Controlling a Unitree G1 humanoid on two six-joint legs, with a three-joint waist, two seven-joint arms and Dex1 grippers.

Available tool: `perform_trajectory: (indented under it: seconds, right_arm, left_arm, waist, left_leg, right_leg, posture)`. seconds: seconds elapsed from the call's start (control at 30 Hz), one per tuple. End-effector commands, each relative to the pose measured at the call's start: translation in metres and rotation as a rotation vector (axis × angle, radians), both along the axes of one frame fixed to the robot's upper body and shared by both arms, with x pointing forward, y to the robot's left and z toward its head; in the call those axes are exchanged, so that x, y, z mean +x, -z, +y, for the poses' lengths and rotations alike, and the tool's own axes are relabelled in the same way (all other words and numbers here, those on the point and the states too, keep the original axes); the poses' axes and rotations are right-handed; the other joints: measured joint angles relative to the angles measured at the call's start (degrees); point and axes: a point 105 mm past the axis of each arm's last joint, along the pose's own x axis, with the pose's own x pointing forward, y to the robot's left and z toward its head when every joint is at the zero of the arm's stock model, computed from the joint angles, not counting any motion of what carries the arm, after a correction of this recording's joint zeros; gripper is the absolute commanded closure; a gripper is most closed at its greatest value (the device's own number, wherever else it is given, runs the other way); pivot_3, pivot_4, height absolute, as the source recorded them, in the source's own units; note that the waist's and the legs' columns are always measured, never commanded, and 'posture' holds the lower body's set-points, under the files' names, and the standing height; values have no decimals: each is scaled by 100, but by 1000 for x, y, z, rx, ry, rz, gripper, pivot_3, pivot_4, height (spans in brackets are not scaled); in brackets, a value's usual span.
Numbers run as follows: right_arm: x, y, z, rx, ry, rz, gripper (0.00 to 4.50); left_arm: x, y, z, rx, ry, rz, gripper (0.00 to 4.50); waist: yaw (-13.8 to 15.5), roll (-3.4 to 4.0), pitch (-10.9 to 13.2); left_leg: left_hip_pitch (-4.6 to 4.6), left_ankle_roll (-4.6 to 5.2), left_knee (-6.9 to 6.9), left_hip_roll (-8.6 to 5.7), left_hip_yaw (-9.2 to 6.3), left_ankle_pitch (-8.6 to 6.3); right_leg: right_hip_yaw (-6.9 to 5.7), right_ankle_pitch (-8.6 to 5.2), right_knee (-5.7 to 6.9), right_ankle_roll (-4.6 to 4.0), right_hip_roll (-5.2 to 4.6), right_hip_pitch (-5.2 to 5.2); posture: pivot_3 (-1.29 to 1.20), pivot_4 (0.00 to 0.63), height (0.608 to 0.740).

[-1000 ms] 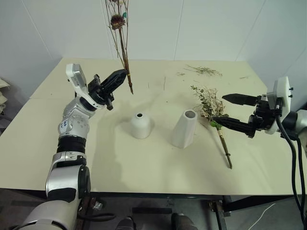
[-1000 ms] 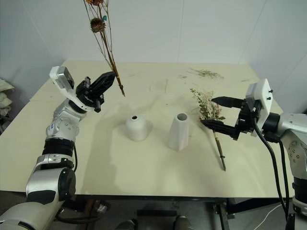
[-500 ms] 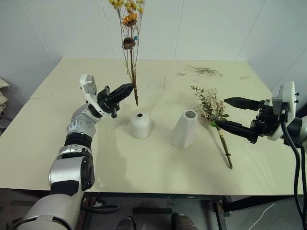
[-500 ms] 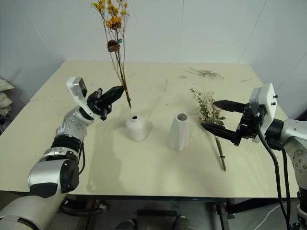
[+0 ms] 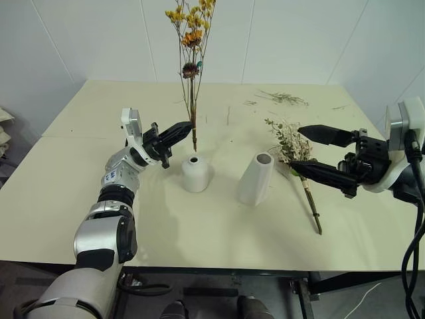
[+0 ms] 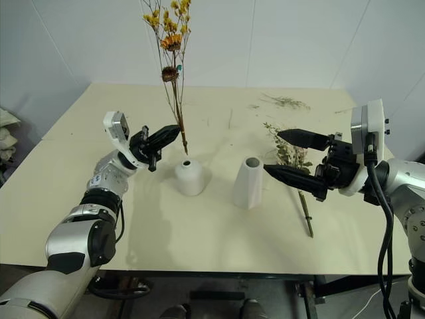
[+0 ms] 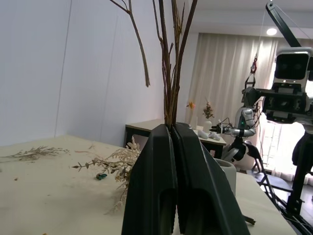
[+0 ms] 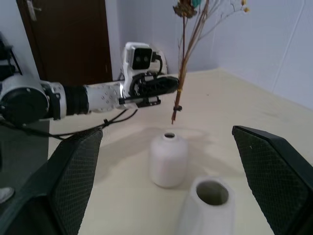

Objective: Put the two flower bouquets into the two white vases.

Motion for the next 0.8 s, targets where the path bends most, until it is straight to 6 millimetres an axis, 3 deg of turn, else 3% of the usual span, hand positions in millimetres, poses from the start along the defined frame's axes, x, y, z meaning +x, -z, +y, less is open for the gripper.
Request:
perform_trajectory:
  seconds: [0.03,0.8]
  right_arm:
    - [-2,-13,3,16,-15,-66,0]
    - [1,-1,3,-17,9,-44,0]
  left_arm:
    - [0,-12,-3,-4,1,-41,4461]
    - [3,12,5,62,-63,6,4461]
  waist:
    - [-8,0,0]
    - [-7,0,0]
  left_leg:
    - [0,0,0,0,0,0]
    - [0,1,-2,0,0,-1]
  right_leg:
    - [0,0,0,0,0,0]
    - [0,0,3,0,1,-1]
  posture:
    - [0,150,740]
    - [0,150,740]
